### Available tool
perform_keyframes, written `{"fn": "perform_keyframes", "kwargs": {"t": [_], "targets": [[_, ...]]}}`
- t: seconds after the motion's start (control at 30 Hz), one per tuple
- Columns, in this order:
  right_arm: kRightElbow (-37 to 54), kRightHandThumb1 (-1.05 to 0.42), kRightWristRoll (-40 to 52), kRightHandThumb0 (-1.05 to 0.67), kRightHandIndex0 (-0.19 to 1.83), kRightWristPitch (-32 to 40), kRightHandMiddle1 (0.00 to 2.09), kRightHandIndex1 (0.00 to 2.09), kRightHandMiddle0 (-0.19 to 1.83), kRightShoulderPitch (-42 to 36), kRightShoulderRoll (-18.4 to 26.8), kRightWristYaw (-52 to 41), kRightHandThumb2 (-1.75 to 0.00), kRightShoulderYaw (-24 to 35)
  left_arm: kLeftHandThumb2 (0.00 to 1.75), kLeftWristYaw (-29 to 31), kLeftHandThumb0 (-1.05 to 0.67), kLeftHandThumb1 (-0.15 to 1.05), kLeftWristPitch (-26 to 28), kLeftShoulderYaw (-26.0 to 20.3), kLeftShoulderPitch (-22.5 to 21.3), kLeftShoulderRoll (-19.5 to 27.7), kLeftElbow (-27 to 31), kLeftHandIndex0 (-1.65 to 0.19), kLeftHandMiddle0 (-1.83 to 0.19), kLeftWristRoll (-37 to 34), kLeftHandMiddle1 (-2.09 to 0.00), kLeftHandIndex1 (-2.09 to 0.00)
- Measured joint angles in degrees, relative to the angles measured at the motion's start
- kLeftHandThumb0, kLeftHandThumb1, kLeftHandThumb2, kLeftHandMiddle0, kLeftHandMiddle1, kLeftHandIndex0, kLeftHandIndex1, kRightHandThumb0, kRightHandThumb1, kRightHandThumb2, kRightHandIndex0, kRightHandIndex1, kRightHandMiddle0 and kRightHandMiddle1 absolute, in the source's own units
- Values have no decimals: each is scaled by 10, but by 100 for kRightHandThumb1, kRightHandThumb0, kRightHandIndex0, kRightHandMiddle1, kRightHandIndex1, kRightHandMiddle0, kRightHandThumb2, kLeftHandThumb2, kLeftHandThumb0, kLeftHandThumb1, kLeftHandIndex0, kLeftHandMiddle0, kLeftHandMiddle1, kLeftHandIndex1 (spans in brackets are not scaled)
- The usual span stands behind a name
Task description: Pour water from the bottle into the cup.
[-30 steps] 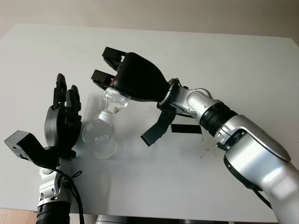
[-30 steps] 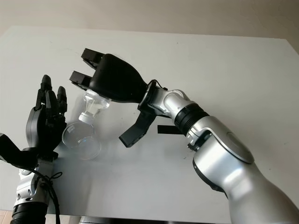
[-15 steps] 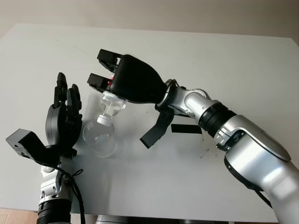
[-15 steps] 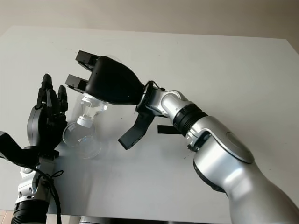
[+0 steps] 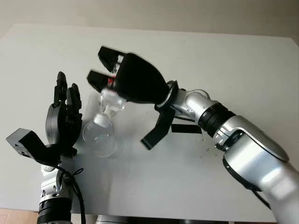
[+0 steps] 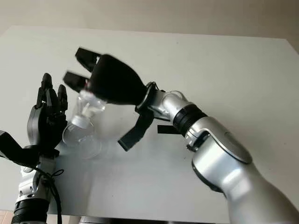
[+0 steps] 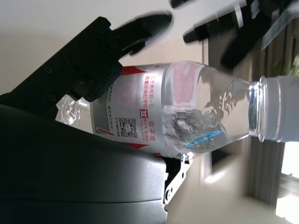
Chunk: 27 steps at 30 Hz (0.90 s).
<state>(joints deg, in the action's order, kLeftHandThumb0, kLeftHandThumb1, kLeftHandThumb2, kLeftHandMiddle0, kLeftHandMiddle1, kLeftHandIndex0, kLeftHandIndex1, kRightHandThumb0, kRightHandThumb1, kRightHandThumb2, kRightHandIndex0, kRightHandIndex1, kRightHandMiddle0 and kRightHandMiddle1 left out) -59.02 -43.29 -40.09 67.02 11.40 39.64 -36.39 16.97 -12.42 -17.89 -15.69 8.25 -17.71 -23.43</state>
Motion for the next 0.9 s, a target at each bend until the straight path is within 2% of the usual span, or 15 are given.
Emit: {"fn": "perform_keyframes", "kwargs": {"t": [0.07,0.13,0.2,0.3,0.37,0.43,0.53,0.67,0.8,0.9], "targets": [[-1,-91,109,-13,126,-1,209,209,103,-9,-10,-109,-49,52,48,1,-69,105,0,0,0,0,0,18,17,0,-5,-5],[4,-101,221,-17,129,23,209,209,113,-18,-20,-223,-30,105,47,3,-70,105,0,0,-1,1,0,18,17,0,-5,-5],[15,-104,330,-17,131,79,209,209,117,-27,-26,-332,-27,158,47,3,-71,105,0,0,-1,1,0,19,18,0,-5,-4],[54,-105,502,-13,128,216,209,209,114,-54,-25,-487,-31,263,47,3,-70,105,0,0,-1,1,0,19,18,0,-5,-4],[96,-105,590,-14,115,324,209,209,99,-89,-16,-561,-29,333,47,5,-70,105,0,0,0,1,0,19,18,-2,-5,-3],[127,-105,619,-14,112,404,209,209,92,-123,3,-588,-29,368,47,10,-71,105,0,-4,1,2,0,19,18,-6,-5,-3],[160,-105,626,-16,117,481,209,209,83,-164,23,-599,-30,397,46,13,-71,105,0,-8,3,4,-3,19,18,-7,-5,-2],[239,-105,626,-18,124,542,209,209,59,-223,40,-614,-34,417,45,16,-72,105,0,-9,3,2,-4,18,19,-10,-5,-3],[360,-105,635,-22,113,611,209,209,42,-307,45,-615,-28,424,46,16,-74,105,2,-9,3,2,-3,19,19,-11,-3,-1],[437,-105,636,-23,107,656,209,209,37,-364,49,-613,-27,424,46,22,-74,105,2,-9,4,3,-5,19,19,-11,-2,0]]}}
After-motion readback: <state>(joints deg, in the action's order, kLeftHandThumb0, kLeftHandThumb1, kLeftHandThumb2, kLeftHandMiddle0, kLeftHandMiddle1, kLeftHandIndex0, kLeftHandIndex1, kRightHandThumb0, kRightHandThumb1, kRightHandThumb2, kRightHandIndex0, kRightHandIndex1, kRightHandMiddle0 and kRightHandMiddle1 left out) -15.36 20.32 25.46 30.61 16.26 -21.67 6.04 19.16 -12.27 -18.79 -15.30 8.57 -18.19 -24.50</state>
